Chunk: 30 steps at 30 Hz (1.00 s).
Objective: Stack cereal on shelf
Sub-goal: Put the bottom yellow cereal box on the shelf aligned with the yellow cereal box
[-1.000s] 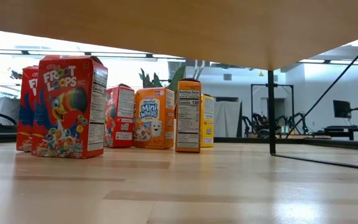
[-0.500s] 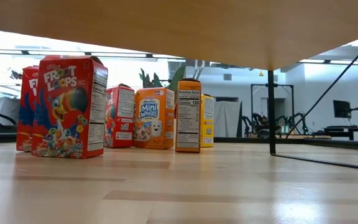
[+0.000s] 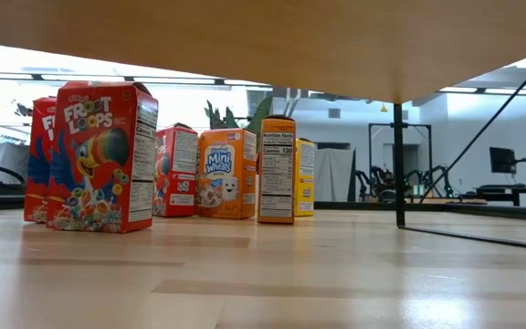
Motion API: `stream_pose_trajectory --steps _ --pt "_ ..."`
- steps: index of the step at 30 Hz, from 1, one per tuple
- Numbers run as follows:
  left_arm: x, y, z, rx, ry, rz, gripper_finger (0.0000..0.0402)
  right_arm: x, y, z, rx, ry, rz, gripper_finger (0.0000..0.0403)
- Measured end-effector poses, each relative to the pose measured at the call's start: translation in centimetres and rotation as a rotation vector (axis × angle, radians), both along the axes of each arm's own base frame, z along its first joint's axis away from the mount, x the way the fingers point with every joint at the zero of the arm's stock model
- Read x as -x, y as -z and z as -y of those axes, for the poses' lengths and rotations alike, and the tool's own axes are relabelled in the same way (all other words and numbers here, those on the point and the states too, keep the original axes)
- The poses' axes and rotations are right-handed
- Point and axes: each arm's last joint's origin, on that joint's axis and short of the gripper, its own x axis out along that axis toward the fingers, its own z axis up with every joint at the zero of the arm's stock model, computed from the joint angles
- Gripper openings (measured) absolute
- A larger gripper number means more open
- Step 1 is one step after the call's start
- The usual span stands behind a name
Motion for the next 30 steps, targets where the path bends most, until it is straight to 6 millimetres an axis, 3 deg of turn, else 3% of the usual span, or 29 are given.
stream_pose_trajectory --steps 9,13,19,23,30 --pt "0.0 -0.1 -0.4 -0.099 -0.100 0.031 0.0000 1.8 0.2 -3.5 -0.076 -0.142 0.012 0.0231" --pt "-0.5 -0.1 -1.4 -0.133 -0.095 0.016 0.0000 0.7 0.5 -5.6 -0.086 -0.211 0.096 0.0192" --pt "-1.4 -0.1 -2.9 -0.146 -0.038 -0.007 0.0000 -1.3 2.4 -8.1 -0.055 -0.259 0.135 0.0110" --pt "-1.7 -0.1 -3.5 -0.147 -0.005 -0.021 0.0000 -2.0 3.6 -8.9 -0.049 -0.254 0.120 0.0064" --pt "-2.0 -0.2 -3.8 -0.136 0.035 -0.015 0.0000 -2.2 3.5 -8.8 -0.015 -0.193 0.166 0.0017"
